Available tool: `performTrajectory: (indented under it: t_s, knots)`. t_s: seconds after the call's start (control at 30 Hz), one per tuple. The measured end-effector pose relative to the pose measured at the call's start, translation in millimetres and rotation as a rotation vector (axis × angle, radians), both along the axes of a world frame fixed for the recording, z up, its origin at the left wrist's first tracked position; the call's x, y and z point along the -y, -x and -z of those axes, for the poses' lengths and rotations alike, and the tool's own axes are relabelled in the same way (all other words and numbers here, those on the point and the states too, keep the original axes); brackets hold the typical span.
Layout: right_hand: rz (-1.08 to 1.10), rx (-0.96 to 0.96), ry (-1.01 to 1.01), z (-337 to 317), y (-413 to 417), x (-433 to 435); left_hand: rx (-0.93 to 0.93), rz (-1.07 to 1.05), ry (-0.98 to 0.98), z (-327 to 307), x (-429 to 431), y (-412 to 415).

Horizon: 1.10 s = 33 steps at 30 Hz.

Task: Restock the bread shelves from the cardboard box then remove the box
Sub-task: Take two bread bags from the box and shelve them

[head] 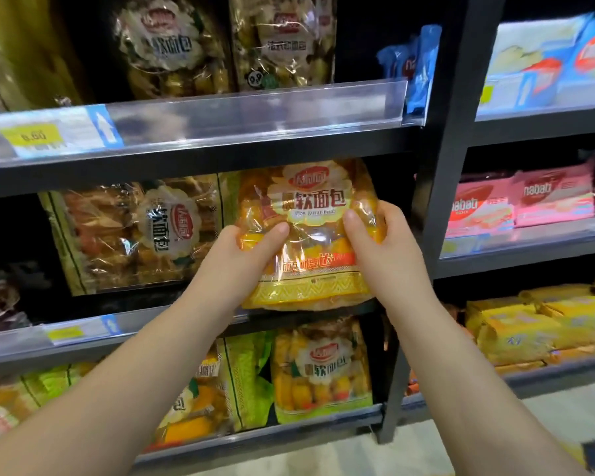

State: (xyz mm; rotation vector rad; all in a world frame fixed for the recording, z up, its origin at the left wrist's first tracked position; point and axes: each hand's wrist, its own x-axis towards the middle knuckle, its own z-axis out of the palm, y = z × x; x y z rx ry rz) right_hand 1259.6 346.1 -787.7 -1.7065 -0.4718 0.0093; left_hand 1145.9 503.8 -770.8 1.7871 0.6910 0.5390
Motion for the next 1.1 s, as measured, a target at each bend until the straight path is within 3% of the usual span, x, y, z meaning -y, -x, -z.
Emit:
performTrajectory:
  t_s: [0.17, 0.33, 0.47, 0.7, 0.8, 0.93, 1.1]
  knots:
    - [0.064, 0.139, 0.151, 7.2, -16.5, -17.7, 0.026, -0.011, 0.122, 13.5, -10.1, -18.1]
    - [0.107, 0.105, 0.113, 7.7, -37.4, -31.7, 0.129, -0.054, 0.284, 17.8, -16.4, -39.7]
    - [0.103, 0.041, 0.050, 9.0, -43.5, -36.8, 0.105, -0.082, 0.277, 17.2, -19.2, -48.6]
    - [0.077, -0.059, -0.057, 5.8, -49.6, -43.0, 0.158, -0.197, 0.182, 18.8, -25.7, -59.3]
    - [0.066, -0.114, -0.066, 11.7, -50.3, -46.4, 0.074, -0.254, 0.042, 26.3, -28.6, -59.9]
    - [0.092, -0.116, -0.049, 21.7, -53.3, -41.1, 0.045, -0.130, -0.017, 36.9, -24.3, -62.0]
    - [0.130, -0.082, 0.078, 31.5, -46.0, -33.8, -0.087, -0.135, -0.187, 35.2, -13.1, -62.0]
